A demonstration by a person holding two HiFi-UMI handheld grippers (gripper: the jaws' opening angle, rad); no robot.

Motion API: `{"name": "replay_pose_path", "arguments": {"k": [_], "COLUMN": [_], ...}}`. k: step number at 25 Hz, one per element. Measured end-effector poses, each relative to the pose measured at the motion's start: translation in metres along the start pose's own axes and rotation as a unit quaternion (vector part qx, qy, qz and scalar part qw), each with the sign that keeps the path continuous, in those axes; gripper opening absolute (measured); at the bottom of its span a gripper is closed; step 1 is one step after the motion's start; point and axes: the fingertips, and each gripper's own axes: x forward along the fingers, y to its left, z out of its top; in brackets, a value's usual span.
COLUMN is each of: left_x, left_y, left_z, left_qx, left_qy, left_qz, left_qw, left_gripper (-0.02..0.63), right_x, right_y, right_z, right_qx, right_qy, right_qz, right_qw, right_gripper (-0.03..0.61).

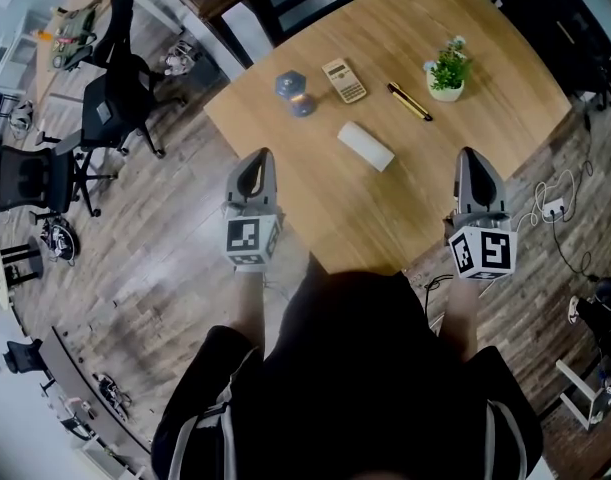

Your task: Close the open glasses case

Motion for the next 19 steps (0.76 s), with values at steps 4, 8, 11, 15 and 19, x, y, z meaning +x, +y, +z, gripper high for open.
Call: {"name": "replay_pose_path", "arguments": {"k": [4, 8, 11, 15, 19], "left_x": [-0.0009, 0.0010, 0.0022, 0.0028, 0.0005], "left_y": [-0.0035, -0.0039, -0.0043, -0.0063, -0.0085], "left_z": [-0.0004, -0.0016, -0.0021, -0.0026, -0.0053], "left_qx": [-0.001, -0.002, -0.004, -0.001, -0.006], "left_qy": [-0.001, 0.000, 0.001, 0.002, 0.007], "left_qz": [-0.006, -0.007, -0.008, -0.011, -0.014], "left_qw": [1.0000, 1.0000, 1.0000, 0.9999, 0.9999], "left_gripper": [-0.002, -0.002, -0.002, -0.002, -0.002], "right_x": [-0.0015, -0.0003, 0.0015, 0.0020, 0.0005], "right_y": [0.0003, -0.0010, 0.0002, 0.0017, 0.0023], "right_z": [0.0011, -0.0008, -0.0021, -0.0014, -0.0011], "right_qx": [0.002, 0.001, -0.002, -0.003, -0.006], "right_qy": [0.000, 0.002, 0.003, 0.001, 0.003], "right_qz": [0.000, -0.005, -0.005, -0.003, -0.001], "right_qw": [1.000, 1.000, 1.000, 1.000, 1.000], "right_gripper": [0.012, 0.012, 0.012, 0.012, 0.012]}}
